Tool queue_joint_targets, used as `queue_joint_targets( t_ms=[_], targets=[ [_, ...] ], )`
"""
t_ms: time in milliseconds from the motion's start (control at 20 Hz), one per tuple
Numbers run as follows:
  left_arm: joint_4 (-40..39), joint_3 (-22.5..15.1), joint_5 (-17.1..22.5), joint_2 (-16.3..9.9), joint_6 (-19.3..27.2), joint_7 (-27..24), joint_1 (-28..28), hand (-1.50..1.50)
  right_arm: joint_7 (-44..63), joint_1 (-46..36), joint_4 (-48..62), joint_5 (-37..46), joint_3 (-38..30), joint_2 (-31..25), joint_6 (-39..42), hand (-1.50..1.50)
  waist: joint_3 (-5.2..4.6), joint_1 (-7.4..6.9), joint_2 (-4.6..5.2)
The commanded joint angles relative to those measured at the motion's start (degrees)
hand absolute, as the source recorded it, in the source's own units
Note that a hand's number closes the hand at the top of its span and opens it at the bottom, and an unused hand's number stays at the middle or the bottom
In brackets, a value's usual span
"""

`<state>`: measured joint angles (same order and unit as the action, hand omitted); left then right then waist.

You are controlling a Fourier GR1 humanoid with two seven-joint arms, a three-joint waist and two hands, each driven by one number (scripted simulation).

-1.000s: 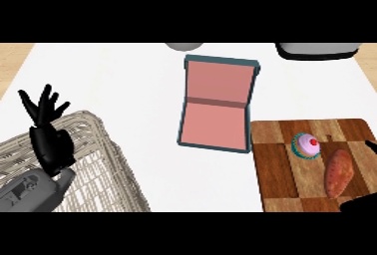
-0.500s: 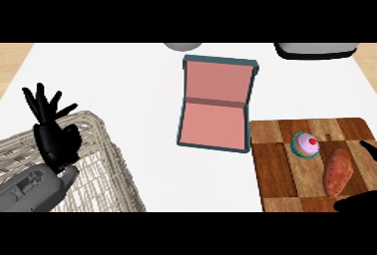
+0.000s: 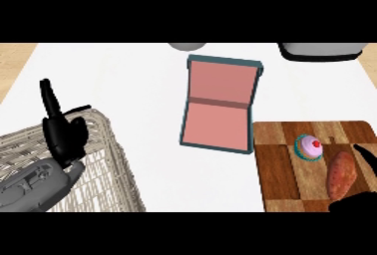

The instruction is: Pick the sweet potato from the cutting board and place it in the cardboard box

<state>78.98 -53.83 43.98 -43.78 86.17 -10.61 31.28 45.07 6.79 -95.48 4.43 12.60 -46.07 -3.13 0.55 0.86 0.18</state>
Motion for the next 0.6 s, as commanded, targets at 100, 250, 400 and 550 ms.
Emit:
queue_joint_targets(
  t_ms=[100,250,400,550],
  targets=[
    [7.07,-8.19,2.12,0.73,-17.22,3.27,-4.11,0.00,-0.90,0.31,0.73,-0.40,1.33,3.23,-0.83,1.50,-0.62,-0.28,0.35],
    [7.41,-9.03,1.51,1.38,-16.49,4.76,-3.84,0.00,-2.16,-0.57,1.33,3.10,-0.05,-0.12,-1.53,1.50,-0.73,-0.15,0.13],
    [8.19,-9.37,1.02,1.00,-16.49,6.29,-2.35,0.00,-1.82,-0.57,2.73,7.97,0.70,-1.31,-3.68,1.50,-0.74,-0.49,0.11],
    [7.17,-8.71,0.82,1.03,-16.97,7.91,-1.09,0.00,-3.26,-1.66,3.21,10.61,0.50,-1.53,-5.57,1.50,-0.79,-0.30,0.33]
  ],
)
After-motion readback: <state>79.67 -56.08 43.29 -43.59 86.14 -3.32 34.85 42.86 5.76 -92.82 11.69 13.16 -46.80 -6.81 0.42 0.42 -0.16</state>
